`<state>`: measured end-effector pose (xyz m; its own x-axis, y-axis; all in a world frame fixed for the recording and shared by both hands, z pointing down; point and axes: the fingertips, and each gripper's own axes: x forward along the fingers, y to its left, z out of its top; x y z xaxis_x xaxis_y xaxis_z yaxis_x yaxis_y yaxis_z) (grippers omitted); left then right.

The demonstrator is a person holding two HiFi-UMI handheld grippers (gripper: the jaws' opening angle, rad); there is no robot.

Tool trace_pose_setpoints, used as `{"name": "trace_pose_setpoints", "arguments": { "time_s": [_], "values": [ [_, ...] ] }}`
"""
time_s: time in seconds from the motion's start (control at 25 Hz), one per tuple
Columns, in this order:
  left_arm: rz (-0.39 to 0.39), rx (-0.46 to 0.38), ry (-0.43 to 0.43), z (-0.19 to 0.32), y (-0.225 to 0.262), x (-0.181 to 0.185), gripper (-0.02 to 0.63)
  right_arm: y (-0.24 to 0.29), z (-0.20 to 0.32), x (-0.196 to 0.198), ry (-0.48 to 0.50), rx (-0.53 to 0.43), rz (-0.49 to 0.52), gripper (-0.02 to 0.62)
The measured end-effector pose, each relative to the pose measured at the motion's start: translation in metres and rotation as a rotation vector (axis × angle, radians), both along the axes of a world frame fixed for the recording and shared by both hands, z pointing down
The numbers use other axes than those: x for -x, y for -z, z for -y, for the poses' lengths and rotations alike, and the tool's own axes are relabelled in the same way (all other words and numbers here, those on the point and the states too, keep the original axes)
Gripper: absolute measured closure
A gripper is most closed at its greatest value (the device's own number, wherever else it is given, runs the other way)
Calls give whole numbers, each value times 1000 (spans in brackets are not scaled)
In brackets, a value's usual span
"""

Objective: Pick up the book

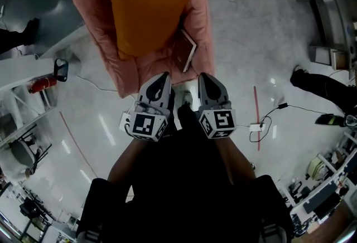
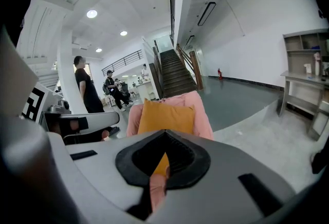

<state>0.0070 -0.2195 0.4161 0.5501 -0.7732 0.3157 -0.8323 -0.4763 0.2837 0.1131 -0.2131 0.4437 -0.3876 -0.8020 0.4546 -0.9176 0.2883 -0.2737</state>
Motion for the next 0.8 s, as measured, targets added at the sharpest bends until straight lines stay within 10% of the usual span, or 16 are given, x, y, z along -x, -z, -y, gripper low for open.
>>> {"name": "trace_pose_setpoints", "arguments": {
  "time_s": [0.8],
  "values": [
    [-15,99,-13,41,-90,4,598,-118,37,11,-34,172,5,603]
  ]
}}
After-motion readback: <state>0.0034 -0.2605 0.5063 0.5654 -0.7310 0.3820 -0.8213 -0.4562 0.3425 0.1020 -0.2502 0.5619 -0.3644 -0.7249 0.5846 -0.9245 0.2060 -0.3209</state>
